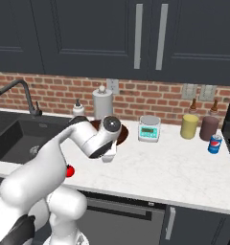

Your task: Pick the cucumber from the sink and place it in the bowl. Then pick the bowl and place it in the microwave. Then close the microwave door and press the start button.

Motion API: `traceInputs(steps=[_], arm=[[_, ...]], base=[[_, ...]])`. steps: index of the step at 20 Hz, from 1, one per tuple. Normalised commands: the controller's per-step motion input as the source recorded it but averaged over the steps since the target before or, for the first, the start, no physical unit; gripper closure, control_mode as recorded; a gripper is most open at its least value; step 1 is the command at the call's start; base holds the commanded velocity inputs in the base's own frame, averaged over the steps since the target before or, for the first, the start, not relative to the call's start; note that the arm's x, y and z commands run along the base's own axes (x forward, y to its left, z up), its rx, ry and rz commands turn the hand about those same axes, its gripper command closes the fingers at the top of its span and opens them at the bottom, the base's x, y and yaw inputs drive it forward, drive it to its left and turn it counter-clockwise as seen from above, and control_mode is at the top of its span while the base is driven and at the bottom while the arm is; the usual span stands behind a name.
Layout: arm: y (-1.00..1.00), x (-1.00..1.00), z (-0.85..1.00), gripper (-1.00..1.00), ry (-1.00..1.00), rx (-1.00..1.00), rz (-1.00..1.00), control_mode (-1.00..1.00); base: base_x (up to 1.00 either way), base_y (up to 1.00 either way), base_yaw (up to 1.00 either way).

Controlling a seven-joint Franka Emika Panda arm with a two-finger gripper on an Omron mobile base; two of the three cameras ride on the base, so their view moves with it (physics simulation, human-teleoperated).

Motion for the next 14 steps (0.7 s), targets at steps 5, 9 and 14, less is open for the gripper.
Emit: traceInputs(steps=[5, 9, 14], arm=[[0.0, -0.28, 0.58, 1.0, 0.0, 0.0, -0.25, -1.0], [0.0, -0.38, 0.77, 1.0, 0.0, 0.0, -0.19, -1.0], [0.04, -0.65, 0.66, 1.0, 0.0, 0.0, -0.11, -1.0]], base=[[0.0, 0.0, 0.0], [0.0, 0.0, 0.0], [0.0, 0.0, 0.0]])
